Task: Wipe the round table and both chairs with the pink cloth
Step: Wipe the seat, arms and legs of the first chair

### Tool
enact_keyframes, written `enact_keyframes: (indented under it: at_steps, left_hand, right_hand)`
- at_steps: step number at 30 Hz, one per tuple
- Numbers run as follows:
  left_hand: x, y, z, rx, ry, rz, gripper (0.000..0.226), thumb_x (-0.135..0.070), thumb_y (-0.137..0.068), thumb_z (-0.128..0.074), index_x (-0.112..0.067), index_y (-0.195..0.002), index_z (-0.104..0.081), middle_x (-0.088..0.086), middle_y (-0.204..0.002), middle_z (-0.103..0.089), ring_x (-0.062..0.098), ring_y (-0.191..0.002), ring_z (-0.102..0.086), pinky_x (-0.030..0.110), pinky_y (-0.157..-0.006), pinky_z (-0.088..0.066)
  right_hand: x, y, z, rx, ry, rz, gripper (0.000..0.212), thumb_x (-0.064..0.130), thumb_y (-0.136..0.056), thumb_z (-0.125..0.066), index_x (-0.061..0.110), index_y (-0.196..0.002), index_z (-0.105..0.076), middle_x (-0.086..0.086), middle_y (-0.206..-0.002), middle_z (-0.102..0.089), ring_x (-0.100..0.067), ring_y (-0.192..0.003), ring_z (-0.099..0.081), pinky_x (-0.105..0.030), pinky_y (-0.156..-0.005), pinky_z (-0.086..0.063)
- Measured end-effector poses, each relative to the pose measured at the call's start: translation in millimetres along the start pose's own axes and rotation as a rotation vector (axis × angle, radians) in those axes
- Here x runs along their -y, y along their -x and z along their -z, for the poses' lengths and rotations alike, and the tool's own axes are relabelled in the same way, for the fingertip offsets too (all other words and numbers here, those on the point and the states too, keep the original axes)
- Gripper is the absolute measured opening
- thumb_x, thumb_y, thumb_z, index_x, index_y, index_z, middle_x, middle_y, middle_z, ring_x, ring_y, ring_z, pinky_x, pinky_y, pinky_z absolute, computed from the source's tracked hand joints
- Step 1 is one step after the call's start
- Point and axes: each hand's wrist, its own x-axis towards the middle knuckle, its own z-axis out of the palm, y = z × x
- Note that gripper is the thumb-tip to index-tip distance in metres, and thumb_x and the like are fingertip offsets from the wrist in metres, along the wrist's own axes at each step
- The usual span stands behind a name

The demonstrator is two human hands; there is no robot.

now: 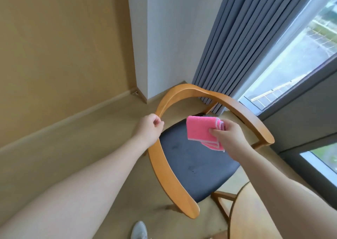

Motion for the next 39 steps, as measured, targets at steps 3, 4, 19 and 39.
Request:
enact_keyframes:
  at_steps: [3,4,19,39]
  left_hand:
    - [40.6,-14.5,-24.3,-0.006,-0.182,0.028,0.007,-0.031,-0.09,-0.051,-0.027,-0.085,-0.053,-0.009,-0.096,-0.056,0.012,-0.074,-0.055,0.029,-0.062,-0.046]
    - [51.6,-18.6,-34.5,-0.01,-0.219,0.034,0.003,-0.03,-0.091,-0.051,-0.028,-0.088,-0.052,-0.009,-0.1,-0.054,0.012,-0.074,-0.053,0.028,-0.061,-0.042]
    - [141.2,-58.9,-156.8,-0.172,-0.426,0.121,0.053,-0.026,-0.097,-0.033,-0.017,-0.149,-0.025,-0.006,-0.16,-0.012,0.018,-0.137,-0.032,0.034,-0.103,-0.034]
    - [139.7,-59.9,-158.0,-0.168,-0.44,0.181,0.057,-0.021,-0.094,-0.038,-0.019,-0.149,-0.026,-0.005,-0.157,-0.024,0.021,-0.125,-0.048,0.031,-0.083,-0.046]
  right_hand:
    - [-27.4,-25.2,-13.0,-0.036,-0.031,-0.141,0.017,0.005,-0.086,-0.062,0.021,-0.09,-0.061,-0.009,-0.098,-0.065,-0.025,-0.085,-0.066,-0.034,-0.049,-0.057]
    - [-36.6,-34.1,-17.3,-0.046,-0.041,-0.18,0.018,0.004,-0.086,-0.061,0.021,-0.092,-0.06,-0.009,-0.098,-0.064,-0.027,-0.085,-0.066,-0.039,-0.053,-0.059]
    - [-187.1,-188.4,-129.0,0.151,0.066,-0.419,0.022,-0.003,-0.079,-0.047,0.003,-0.098,-0.058,-0.011,-0.089,-0.062,-0.025,-0.069,-0.062,-0.024,-0.045,-0.047]
    - [-256.0,-270.3,-214.0,0.556,1.063,0.619,0.035,0.014,-0.074,-0.059,0.011,-0.109,-0.064,-0.008,-0.136,-0.046,-0.03,-0.134,-0.03,-0.045,-0.114,-0.019]
